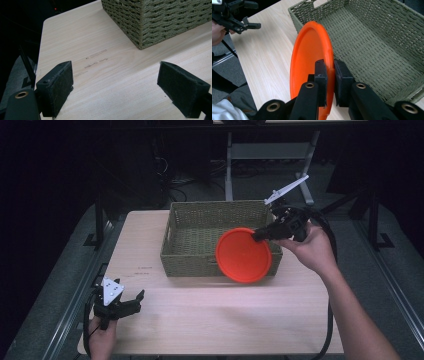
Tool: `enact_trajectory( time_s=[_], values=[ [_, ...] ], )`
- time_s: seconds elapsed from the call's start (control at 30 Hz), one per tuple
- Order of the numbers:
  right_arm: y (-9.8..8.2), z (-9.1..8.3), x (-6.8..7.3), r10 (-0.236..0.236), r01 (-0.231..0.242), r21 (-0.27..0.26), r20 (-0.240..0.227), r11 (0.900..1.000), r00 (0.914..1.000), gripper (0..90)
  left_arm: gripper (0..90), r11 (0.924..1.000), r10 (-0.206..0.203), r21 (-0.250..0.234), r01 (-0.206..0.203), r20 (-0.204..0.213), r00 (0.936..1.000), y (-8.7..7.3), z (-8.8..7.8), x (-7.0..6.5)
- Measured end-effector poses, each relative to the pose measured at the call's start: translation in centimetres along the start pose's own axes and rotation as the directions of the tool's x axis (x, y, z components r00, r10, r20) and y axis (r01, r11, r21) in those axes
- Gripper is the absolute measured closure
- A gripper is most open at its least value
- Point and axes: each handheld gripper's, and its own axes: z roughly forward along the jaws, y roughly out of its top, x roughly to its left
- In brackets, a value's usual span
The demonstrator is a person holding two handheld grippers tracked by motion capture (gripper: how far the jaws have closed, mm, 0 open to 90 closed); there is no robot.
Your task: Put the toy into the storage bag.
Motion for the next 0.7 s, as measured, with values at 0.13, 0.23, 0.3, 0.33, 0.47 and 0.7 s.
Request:
enact_trajectory(
  time_s=[0.13, 0.23, 0.3, 0.33, 0.47, 0.7],
  values=[
    [0.6, 0.1, -0.1, -0.005, 0.005, 0.003, 0.005, 1.0, 1.0, 81.9, 12.9, 1.0, 0.0, 0.0, 0.0, 0.0, 1.0, 0.0, 0.0, 0.0],
    [1.2, 0.1, -0.2, -0.009, 0.009, -0.001, 0.007, 1.0, 0.9999, 81.9, 12.8, 1.0, 0.003, 0.005, -0.003, 0.003, 1.0, 0.0, 0.0, 0.0],
    [1.5, 0.1, -0.2, -0.002, 0.002, 0.0, 0.004, 1.0, 1.0, 81.9, 12.8, 1.0, 0.004, 0.006, -0.004, 0.004, 1.0, 0.0, 0.0, 0.0],
    [1.6, 0.1, -0.3, -0.004, 0.004, -0.001, 0.005, 1.0, 1.0, 81.9, 12.8, 1.0, 0.004, 0.006, -0.004, 0.004, 1.0, 0.0, 0.0, 0.0],
    [2.4, 0.0, -0.4, -0.002, 0.002, 0.001, 0.009, 1.0, 1.0, 81.9, 12.9, 1.0, 0.0, 0.003, 0.0, 0.003, 1.0, 0.0, 0.0, 0.0],
    [3.2, -0.1, -0.7, 0.003, -0.003, -0.004, 0.011, 1.0, 0.9999, 81.9, 12.8, 1.0, 0.0, 0.002, 0.0, 0.005, 1.0, 0.0, 0.1, 0.0]
  ],
)
